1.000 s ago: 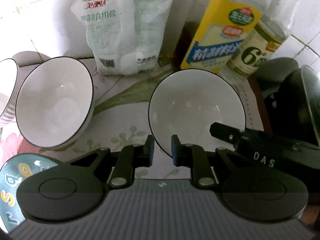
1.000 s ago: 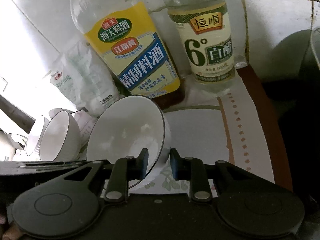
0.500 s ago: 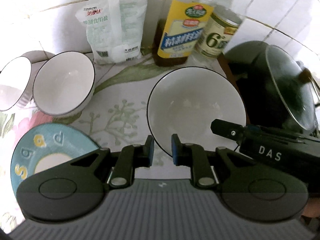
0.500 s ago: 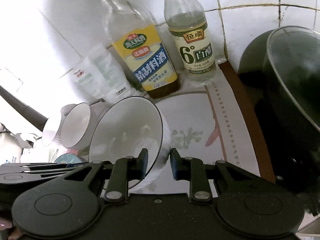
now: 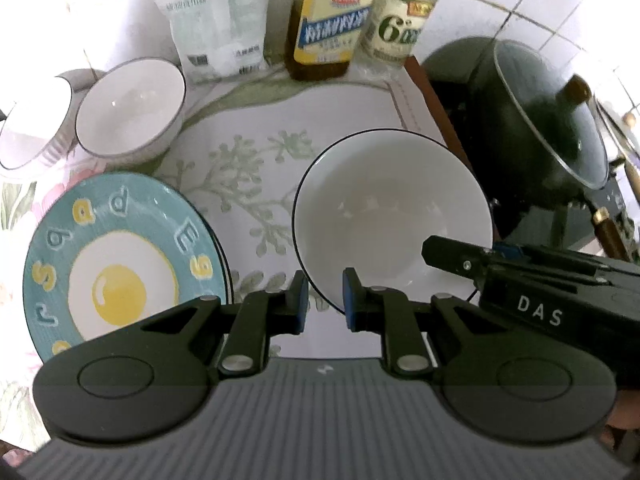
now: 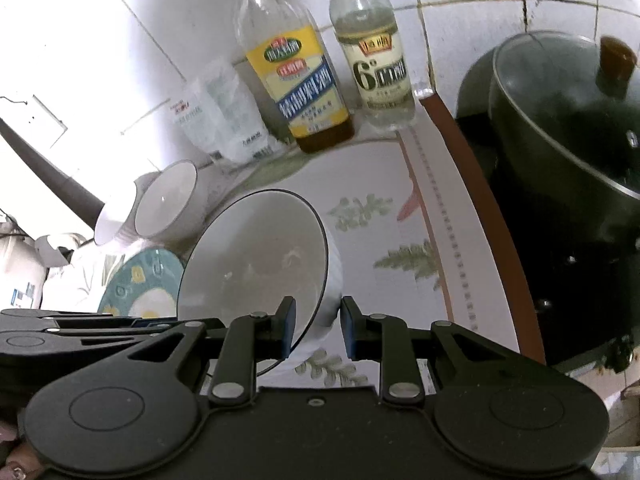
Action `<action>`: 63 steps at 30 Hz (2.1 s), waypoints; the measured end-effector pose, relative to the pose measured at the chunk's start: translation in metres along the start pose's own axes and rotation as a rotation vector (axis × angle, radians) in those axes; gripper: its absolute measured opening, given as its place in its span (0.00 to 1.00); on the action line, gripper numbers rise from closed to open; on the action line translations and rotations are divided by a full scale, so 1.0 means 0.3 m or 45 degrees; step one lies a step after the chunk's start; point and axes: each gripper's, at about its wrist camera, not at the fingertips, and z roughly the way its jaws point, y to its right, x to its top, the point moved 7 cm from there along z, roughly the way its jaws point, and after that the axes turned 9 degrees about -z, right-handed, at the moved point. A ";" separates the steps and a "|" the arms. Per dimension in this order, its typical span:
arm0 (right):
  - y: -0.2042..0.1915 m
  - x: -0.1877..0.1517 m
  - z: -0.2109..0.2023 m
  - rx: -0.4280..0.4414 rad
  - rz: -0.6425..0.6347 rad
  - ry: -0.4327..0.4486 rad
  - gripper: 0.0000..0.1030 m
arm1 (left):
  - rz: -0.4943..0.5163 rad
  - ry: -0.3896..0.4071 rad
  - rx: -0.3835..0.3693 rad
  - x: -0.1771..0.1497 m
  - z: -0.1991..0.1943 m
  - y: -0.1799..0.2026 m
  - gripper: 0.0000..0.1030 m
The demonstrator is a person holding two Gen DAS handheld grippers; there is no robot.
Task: Organize plates and bowls
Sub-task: 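Lift the white bowl and carry it beside the plate stack, then lower the bowl onto the cloth and open the left gripper, then move the left gripper to the pair of white bowls by the wall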
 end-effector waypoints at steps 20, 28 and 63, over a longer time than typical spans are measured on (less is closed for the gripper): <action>0.026 -0.117 0.157 0.005 -0.053 -0.030 0.27 | -0.007 -0.041 0.027 -0.058 0.133 -0.049 0.16; 0.023 -0.120 0.168 -0.049 -0.123 -0.064 0.28 | -0.012 -0.070 0.038 -0.054 0.131 -0.043 0.21; -0.460 0.152 -0.360 -0.078 -0.388 0.282 0.64 | 0.221 0.087 0.008 0.071 -0.531 -0.349 0.63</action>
